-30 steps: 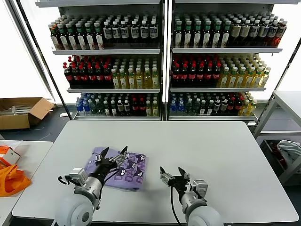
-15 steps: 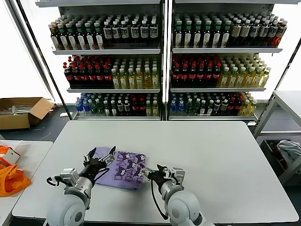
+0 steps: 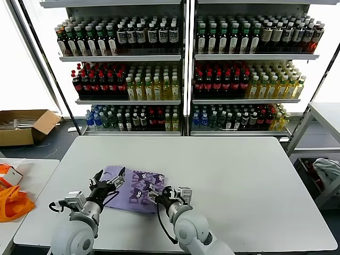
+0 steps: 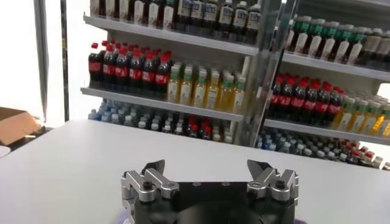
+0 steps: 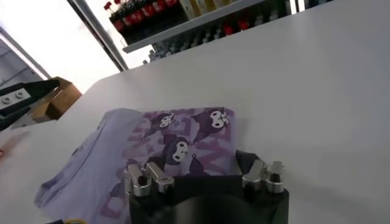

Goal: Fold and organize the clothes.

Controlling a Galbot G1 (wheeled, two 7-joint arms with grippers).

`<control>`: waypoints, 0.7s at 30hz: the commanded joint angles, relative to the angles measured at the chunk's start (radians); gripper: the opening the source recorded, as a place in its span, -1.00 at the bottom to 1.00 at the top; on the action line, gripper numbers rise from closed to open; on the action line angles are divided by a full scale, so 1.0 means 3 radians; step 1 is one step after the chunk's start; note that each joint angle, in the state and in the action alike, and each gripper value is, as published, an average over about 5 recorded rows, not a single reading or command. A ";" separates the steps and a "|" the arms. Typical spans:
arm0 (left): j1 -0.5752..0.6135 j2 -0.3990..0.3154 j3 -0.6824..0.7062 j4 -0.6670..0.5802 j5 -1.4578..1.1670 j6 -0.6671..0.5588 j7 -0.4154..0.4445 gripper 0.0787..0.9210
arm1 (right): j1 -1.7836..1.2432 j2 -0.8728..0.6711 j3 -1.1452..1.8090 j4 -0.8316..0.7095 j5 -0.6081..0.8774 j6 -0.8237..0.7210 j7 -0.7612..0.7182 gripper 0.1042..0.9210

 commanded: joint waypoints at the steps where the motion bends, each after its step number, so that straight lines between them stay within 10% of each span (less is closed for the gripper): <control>1: 0.0026 -0.0006 -0.0025 0.0004 0.0041 -0.0013 -0.0012 0.77 | 0.0055 0.0075 -0.0102 -0.0171 -0.0067 -0.0006 0.0021 0.49; 21: 0.0164 -0.0066 -0.0038 -0.0178 0.0151 -0.0041 0.0007 0.77 | -0.0173 -0.0750 0.0267 0.0513 -0.0348 -0.0011 -0.0041 -0.91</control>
